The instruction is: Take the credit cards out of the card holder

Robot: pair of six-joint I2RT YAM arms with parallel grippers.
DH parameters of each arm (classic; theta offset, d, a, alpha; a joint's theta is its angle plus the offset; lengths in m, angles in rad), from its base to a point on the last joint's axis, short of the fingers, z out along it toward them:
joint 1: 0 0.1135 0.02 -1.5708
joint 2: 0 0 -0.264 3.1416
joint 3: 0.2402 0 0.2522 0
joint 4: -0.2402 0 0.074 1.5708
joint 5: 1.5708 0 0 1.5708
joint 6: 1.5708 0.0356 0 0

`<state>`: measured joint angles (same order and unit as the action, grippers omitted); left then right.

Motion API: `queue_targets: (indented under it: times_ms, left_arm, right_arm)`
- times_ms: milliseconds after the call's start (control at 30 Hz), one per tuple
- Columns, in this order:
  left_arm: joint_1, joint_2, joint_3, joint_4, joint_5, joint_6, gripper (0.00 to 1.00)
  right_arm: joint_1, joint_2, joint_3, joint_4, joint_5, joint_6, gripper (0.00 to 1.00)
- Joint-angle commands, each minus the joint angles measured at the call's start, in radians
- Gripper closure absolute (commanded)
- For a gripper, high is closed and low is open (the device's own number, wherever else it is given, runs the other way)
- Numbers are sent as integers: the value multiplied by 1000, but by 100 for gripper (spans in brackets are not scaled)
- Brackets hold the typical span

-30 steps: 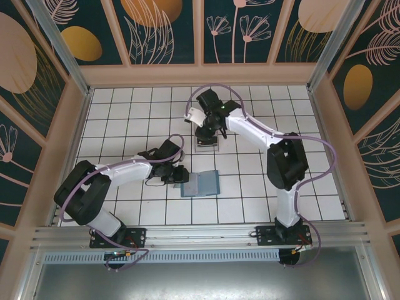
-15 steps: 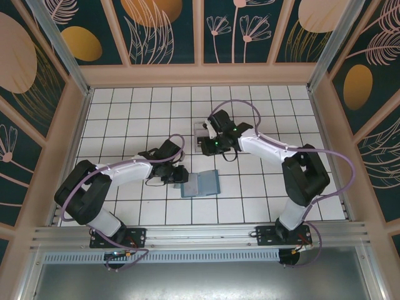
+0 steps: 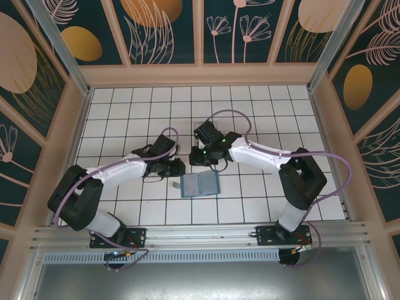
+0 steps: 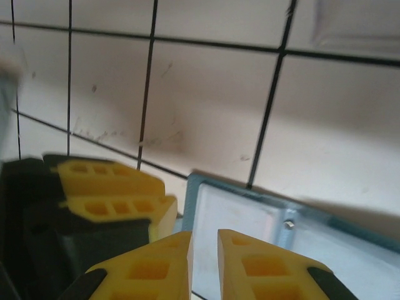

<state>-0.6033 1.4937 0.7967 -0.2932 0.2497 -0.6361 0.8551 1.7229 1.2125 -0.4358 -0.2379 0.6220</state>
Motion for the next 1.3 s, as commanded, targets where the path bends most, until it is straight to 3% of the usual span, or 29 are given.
queue_targets:
  times_ms: [0,233,433,1000,1267]
  left_arm:
    - [49,-53,-14,-25,-23,-6,77]
    - [203,-146,-62,-69,-32,42,76]
    - [273,-173,-70,-96,-26,85,76]
    - [292,-175,-82,-86,-12,109,76]
    - [292,-177,-86,-84,-11,115,76]
  right_arm:
    - [35,53,7,5,-3,75,81]
    - [95,121,20,17,-21,114,81]
    - [128,174,48,6,-23,125,81]
    - [151,233,60,3,-45,142,79]
    - [151,230,90,-99,47,135,75]
